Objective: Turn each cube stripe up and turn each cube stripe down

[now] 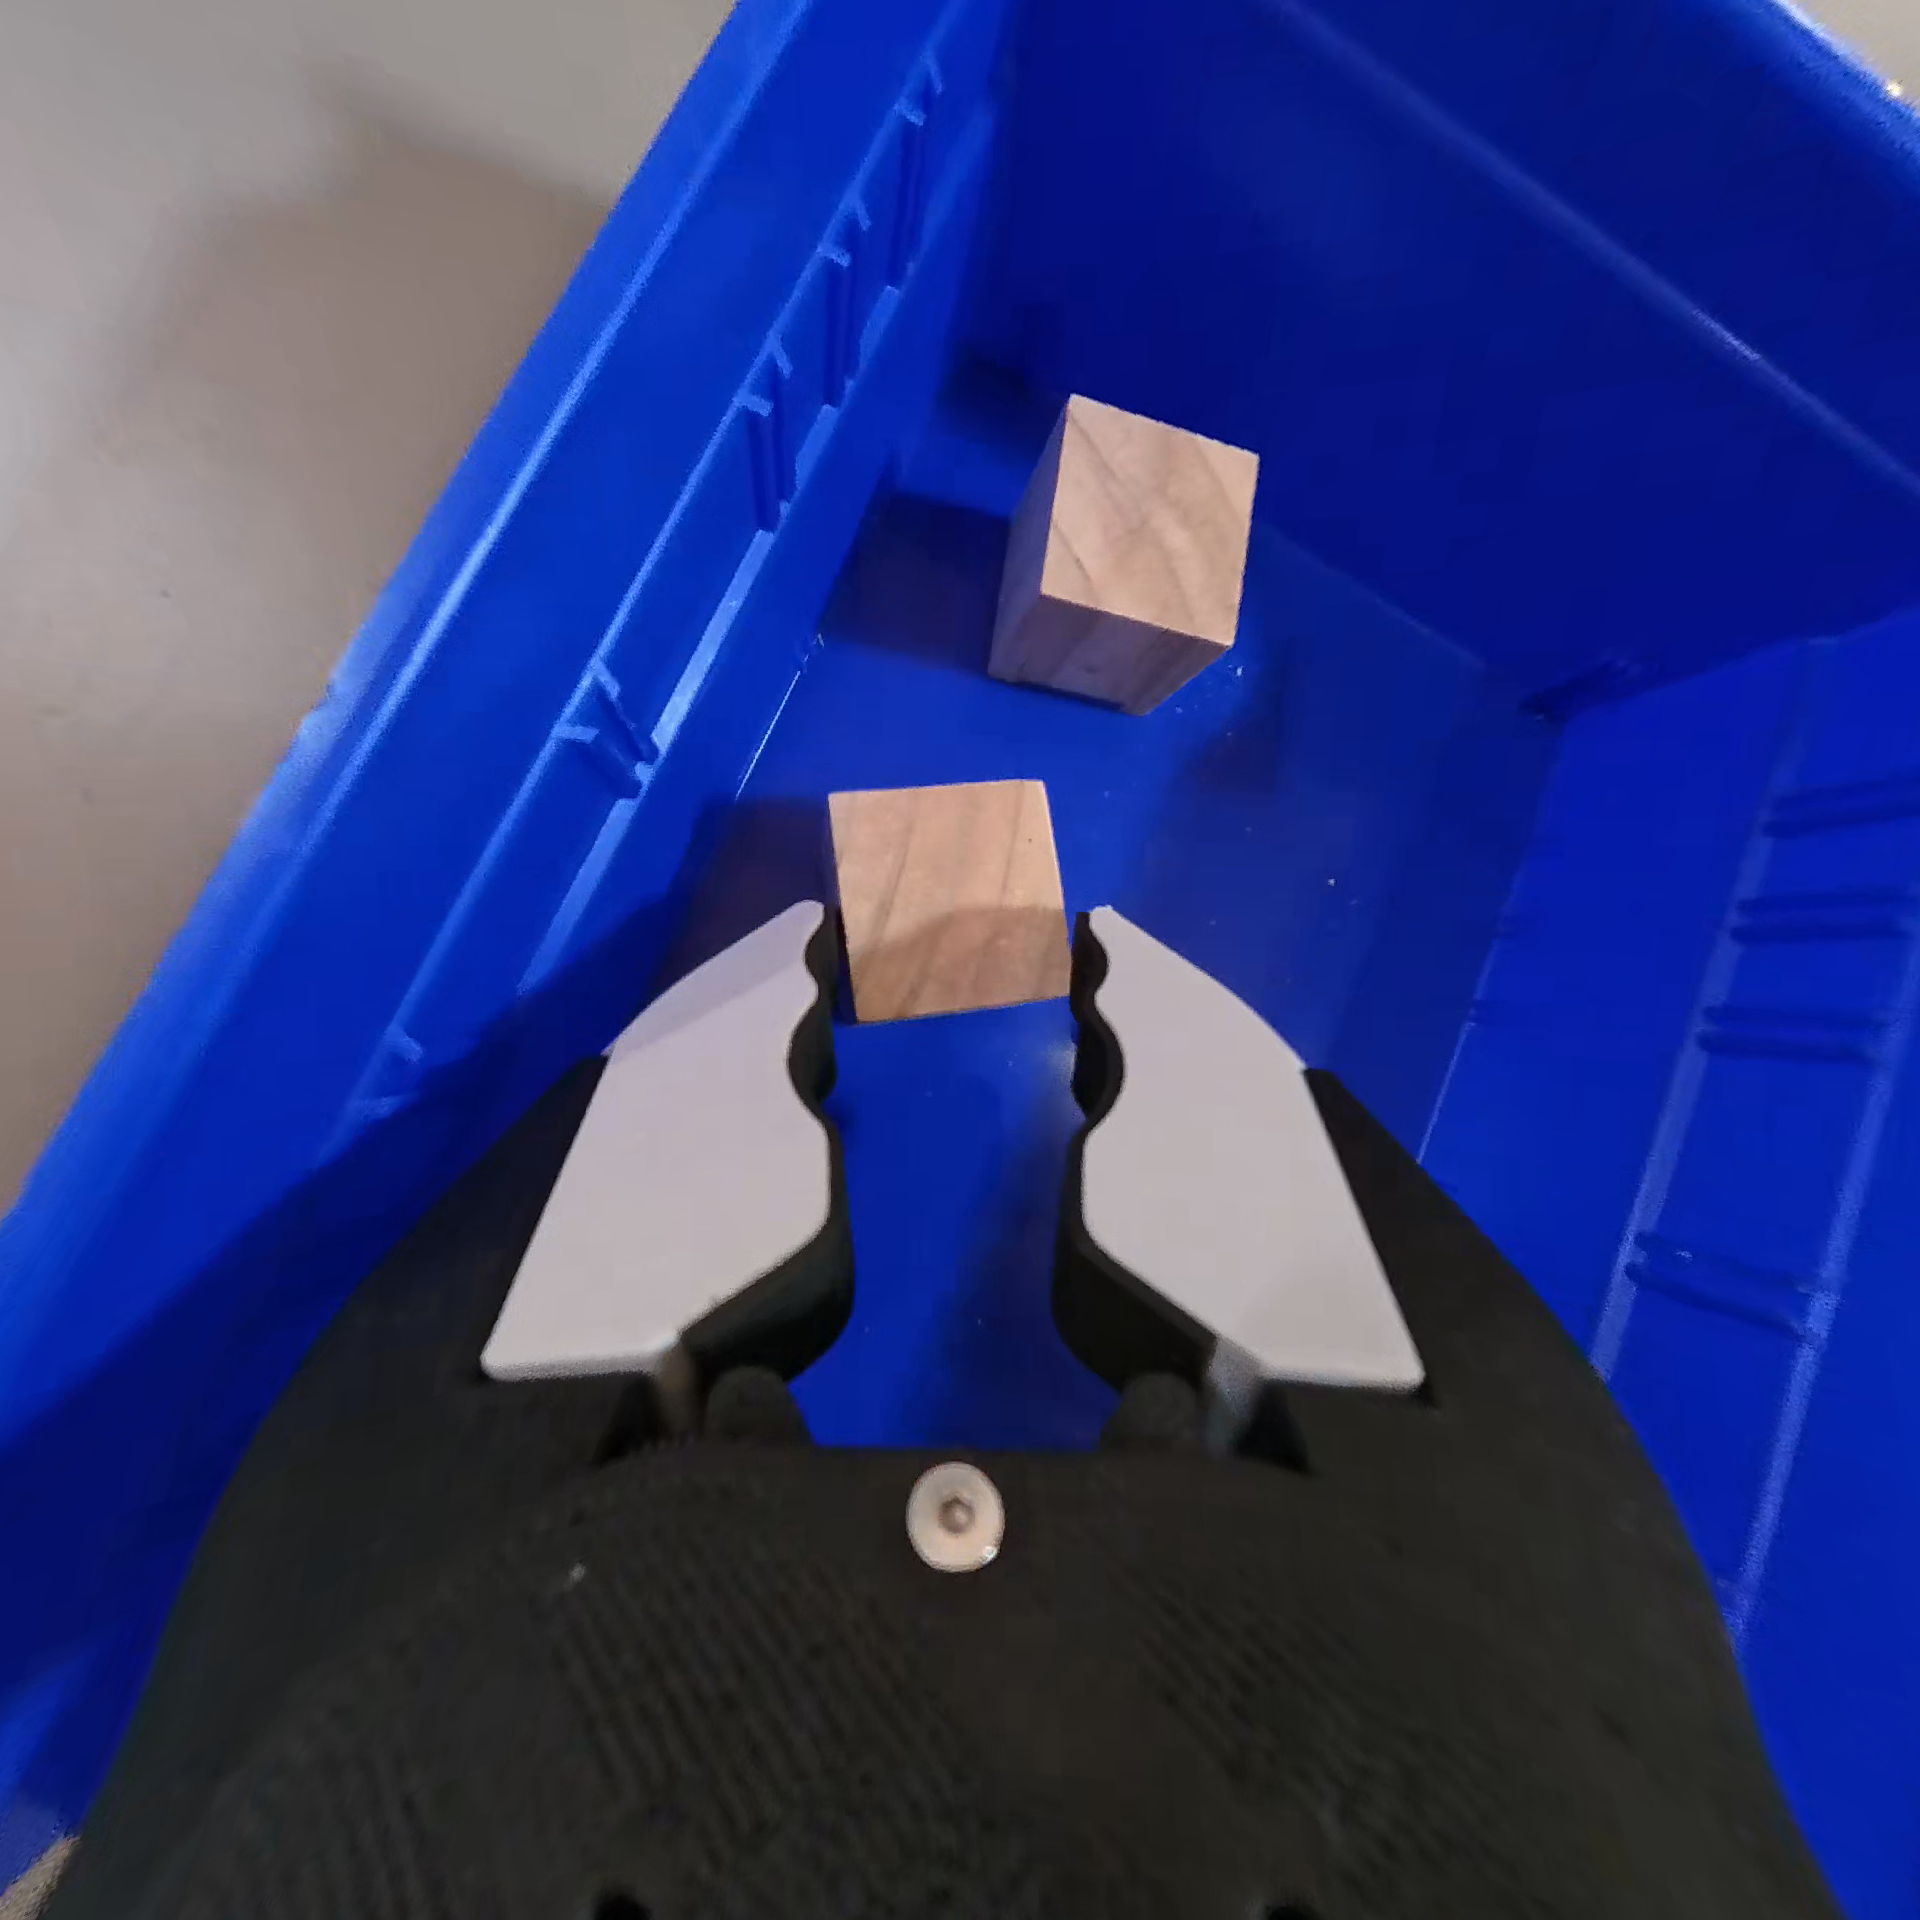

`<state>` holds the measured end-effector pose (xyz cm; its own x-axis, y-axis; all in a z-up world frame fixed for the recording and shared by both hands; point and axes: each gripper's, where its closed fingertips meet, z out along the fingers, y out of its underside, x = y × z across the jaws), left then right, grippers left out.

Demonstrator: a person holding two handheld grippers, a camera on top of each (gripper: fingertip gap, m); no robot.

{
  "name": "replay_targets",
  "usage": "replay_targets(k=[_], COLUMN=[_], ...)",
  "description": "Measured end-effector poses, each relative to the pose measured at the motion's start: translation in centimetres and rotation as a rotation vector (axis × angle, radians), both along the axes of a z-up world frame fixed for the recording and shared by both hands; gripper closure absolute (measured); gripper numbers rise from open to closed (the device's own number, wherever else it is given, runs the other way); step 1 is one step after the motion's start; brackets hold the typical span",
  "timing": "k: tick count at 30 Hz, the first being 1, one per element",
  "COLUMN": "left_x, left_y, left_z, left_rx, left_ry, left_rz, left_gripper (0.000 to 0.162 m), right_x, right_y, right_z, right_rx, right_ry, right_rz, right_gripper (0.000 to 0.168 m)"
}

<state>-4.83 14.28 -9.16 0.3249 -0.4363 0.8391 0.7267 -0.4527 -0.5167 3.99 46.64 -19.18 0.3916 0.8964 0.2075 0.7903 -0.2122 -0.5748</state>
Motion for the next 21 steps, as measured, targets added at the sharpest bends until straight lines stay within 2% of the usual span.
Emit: replay_targets(k=[13, 21], left_x=[0.0, 0.1], left_y=[0.0, 0.1], left_z=[-0.2, -0.3], left_rx=[-0.007, -0.01], left_ry=[0.008, 0.011], left_rz=[-0.002, -0.009], left_gripper=[0.102, 0.102], right_x=[-0.1, 0.5], right_y=[-0.3, 0.2], right_z=[0.6, 3.6], right_rx=[-0.032, 0.023], right_ry=[0.052, 0.124], right_rz=[0.005, -0.03], right_gripper=[0.124, 0.116])
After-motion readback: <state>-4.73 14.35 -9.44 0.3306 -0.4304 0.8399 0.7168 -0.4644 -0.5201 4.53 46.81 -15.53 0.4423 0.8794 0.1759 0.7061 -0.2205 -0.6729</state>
